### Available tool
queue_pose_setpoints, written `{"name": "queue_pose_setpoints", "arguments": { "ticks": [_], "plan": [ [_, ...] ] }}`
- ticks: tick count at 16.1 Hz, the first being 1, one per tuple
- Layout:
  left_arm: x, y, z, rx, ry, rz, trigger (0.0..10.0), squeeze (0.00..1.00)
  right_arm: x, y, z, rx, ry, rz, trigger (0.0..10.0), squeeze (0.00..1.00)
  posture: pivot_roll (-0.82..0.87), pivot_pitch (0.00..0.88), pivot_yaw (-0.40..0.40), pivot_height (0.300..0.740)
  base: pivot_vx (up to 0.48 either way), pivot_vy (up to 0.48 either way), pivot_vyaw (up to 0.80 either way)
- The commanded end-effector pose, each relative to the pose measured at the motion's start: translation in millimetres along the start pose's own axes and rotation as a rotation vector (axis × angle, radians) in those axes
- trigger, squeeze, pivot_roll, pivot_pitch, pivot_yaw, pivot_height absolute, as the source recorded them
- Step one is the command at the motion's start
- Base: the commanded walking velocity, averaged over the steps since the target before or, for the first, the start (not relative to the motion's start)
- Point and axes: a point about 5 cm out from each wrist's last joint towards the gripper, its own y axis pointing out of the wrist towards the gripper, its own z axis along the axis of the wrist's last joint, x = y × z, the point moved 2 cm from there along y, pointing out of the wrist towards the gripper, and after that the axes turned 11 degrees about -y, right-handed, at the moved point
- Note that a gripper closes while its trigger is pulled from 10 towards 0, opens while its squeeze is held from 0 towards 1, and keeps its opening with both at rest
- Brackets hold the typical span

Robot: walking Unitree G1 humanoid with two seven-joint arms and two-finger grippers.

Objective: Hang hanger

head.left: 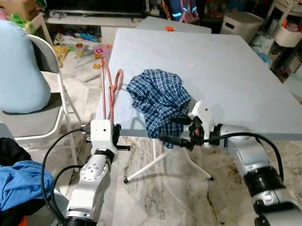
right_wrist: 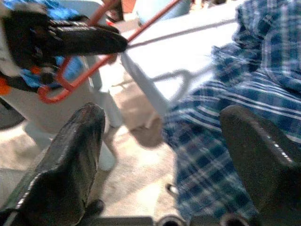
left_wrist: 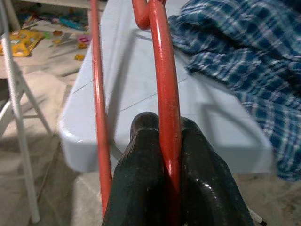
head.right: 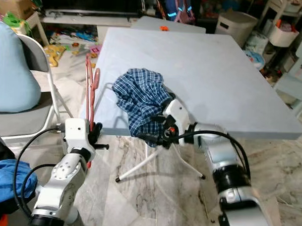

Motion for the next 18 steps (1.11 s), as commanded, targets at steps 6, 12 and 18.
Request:
{"name": "queue_pose_setpoints", "arguments": {
  "ticks": [6, 12, 18],
  "plan": [
    [-6.4, -3.9, -6.3, -0.036, -0.013, 0.025, 10.0, 0.00, -19.6, 48.6, -13.6, -0.070, 0.099, -0.045, 10.0, 1.00, 0.07, 0.045, -0.029, 0.740, 0.000, 0.000, 0.00],
    [-8.7, -4.9, -4.4, -0.033, -0.009, 0.032, 10.0, 0.00, 34.6, 49.5, -12.2, -0.179, 0.287, -0.533, 10.0, 1.00, 0.09, 0.051, -0.035, 0.740, 0.000, 0.000, 0.00],
    [-11.1, -6.3, -4.0, -0.027, -0.017, 0.053, 10.0, 0.00, 79.8, 15.3, 3.4, -0.293, 0.195, -0.890, 10.0, 1.00, 0.11, 0.053, -0.055, 0.740, 0.000, 0.000, 0.00]
  ]
}}
